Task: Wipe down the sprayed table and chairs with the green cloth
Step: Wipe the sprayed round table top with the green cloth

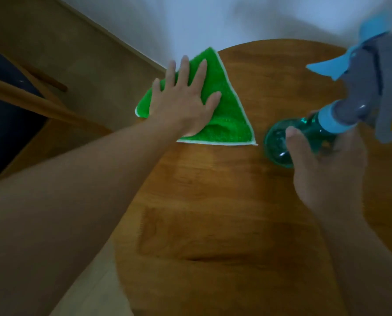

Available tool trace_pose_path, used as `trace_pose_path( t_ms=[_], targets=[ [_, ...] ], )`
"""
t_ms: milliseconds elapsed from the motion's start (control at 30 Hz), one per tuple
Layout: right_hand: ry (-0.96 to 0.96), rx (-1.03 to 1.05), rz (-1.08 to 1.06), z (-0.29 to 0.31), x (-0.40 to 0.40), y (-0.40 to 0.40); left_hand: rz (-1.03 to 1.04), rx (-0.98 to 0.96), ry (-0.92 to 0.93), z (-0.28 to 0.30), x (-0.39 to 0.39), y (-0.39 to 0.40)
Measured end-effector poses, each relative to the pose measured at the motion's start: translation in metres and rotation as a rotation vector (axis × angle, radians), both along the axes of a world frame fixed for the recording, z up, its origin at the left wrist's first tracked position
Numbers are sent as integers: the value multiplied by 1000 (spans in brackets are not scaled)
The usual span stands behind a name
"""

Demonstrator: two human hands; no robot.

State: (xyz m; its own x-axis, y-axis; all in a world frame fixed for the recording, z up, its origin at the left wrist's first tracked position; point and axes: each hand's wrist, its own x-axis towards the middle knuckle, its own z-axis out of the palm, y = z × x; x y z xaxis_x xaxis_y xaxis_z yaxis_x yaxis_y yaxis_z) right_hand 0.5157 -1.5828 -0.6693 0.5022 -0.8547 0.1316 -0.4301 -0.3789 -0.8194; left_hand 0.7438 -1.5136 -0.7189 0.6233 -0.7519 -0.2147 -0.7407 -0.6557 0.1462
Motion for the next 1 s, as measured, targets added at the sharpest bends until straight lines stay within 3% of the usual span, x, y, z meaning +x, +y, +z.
trace_pose_path(
  t_ms=[233,467,600,767,1000],
  targets=[
    [-18,12,-26,-1,8,-8,-141,10,-44,3,-34,34],
    [78,-2,-37,7,6,-8,-266,33,68,13,-164,120],
    [120,120,-95,7,-17,7,-430,116,117,15,-222,140],
    [60,18,-204,7,-61,81,-442,21,150,14,-203,136],
    [1,29,161,12,-35,127,-227,43,-13,9,-61,103]
  ],
)
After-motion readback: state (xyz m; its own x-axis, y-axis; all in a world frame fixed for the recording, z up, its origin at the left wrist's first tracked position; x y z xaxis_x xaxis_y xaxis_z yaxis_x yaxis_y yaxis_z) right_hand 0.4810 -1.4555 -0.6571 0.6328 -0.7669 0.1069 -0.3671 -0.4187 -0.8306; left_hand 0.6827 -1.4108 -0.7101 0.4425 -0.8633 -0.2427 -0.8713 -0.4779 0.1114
